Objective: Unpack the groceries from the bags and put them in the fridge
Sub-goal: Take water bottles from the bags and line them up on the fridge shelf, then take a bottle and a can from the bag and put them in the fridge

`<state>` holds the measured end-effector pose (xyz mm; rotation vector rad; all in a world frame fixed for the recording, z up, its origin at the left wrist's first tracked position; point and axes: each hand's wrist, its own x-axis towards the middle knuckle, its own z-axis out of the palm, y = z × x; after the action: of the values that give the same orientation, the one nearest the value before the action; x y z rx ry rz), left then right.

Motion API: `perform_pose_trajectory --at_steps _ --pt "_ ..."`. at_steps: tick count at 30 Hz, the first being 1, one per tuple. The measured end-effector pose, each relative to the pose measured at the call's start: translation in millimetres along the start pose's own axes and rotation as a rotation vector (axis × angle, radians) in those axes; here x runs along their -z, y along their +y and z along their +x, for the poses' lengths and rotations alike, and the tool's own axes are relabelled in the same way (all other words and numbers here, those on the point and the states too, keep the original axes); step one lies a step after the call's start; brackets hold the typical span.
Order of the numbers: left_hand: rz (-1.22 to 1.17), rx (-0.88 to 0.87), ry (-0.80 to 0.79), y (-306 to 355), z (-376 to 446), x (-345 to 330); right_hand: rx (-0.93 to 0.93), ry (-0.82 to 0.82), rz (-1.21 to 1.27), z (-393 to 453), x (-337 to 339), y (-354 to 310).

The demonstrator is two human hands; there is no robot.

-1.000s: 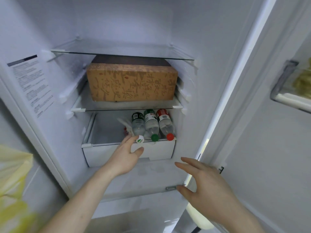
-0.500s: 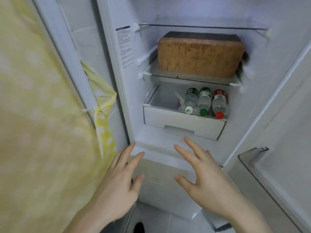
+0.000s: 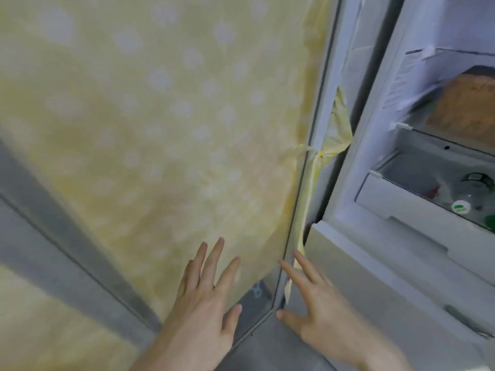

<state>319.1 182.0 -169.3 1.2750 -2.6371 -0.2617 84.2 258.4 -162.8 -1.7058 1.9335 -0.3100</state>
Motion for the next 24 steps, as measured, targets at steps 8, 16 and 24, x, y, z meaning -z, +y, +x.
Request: perform_pose_trajectory --at_steps 8,16,24 --pt "0.005 0.268 0.131 -63 -118 33 0.329 -0.295 -0.051 40 -81 -96" --pt "0.021 0.793 0.172 -82 -219 31 0.667 -0.555 -0.272 68 -107 -183" --pt "0.013 1.348 0.333 -25 -295 29 1.060 -0.809 -0.388 63 -146 -250"
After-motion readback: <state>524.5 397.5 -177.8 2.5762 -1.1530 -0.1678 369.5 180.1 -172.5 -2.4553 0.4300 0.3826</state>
